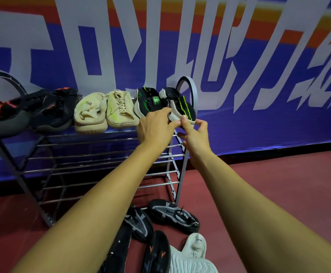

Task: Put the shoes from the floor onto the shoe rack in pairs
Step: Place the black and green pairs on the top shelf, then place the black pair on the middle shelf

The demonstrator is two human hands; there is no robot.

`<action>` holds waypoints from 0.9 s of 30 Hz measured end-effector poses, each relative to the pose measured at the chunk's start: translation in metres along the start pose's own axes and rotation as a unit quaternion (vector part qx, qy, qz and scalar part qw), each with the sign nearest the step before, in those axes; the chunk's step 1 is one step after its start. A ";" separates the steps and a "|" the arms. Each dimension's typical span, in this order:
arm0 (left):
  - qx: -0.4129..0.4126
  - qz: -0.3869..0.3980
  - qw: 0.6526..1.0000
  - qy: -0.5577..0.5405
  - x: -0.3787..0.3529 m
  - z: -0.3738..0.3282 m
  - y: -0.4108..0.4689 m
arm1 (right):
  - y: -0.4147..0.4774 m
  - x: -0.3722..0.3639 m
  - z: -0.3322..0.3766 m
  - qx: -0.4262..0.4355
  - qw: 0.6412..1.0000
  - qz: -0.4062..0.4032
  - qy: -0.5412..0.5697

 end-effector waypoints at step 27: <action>0.061 0.231 0.971 -0.009 0.066 0.110 -0.074 | -0.061 -0.024 -0.013 -0.084 0.933 0.131 -0.325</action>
Point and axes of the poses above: each hand's wrist, its own y-axis towards the middle knuckle, its own x-axis out of the back of the hand, z = x × y, the point moved 4 cm from there along y, towards the middle knuckle, and after that the axes turned 9 degrees about x, right-handed, at the moved point
